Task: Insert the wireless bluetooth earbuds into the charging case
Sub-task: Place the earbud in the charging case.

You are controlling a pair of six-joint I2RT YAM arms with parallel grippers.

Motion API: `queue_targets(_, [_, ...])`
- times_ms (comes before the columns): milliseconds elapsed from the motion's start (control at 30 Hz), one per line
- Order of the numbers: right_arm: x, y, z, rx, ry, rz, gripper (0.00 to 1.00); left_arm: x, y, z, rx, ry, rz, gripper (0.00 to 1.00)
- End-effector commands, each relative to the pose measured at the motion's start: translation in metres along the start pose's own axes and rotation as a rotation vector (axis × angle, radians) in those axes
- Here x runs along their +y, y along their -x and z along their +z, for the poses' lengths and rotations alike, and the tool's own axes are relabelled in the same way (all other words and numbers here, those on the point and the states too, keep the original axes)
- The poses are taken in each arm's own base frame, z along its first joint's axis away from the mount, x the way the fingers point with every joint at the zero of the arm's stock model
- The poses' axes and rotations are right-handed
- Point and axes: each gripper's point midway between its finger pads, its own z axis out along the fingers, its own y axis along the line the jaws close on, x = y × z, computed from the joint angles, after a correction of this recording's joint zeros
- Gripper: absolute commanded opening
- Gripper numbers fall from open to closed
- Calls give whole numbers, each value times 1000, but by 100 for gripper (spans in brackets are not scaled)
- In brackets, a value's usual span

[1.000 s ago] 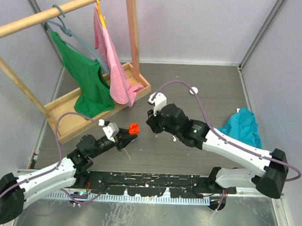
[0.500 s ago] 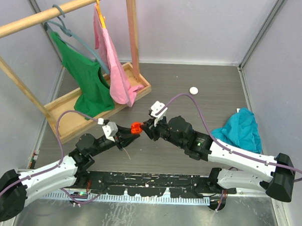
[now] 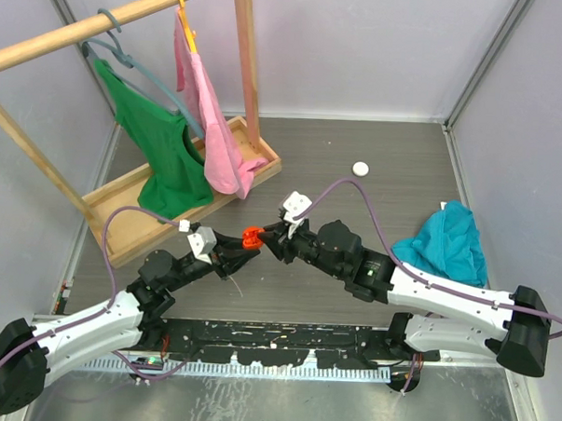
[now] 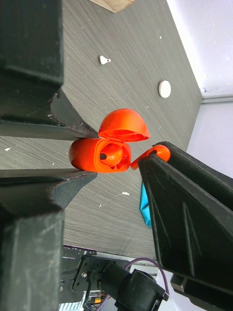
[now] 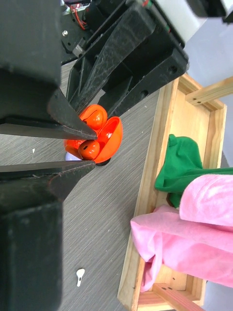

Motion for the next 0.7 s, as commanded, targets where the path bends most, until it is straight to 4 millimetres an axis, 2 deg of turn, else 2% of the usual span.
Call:
queue_targets(0, [8,46,-9,-163,26,6,19,-2,37,8,-103,-9,24,0])
queue_targets(233, [10,48,-12,-189,37,9,19,0,37,9,-99,-2,17,0])
queue_targets(667, [21,37,-3,-185,96,28,19,-5,47,9,-127,-24,0,0])
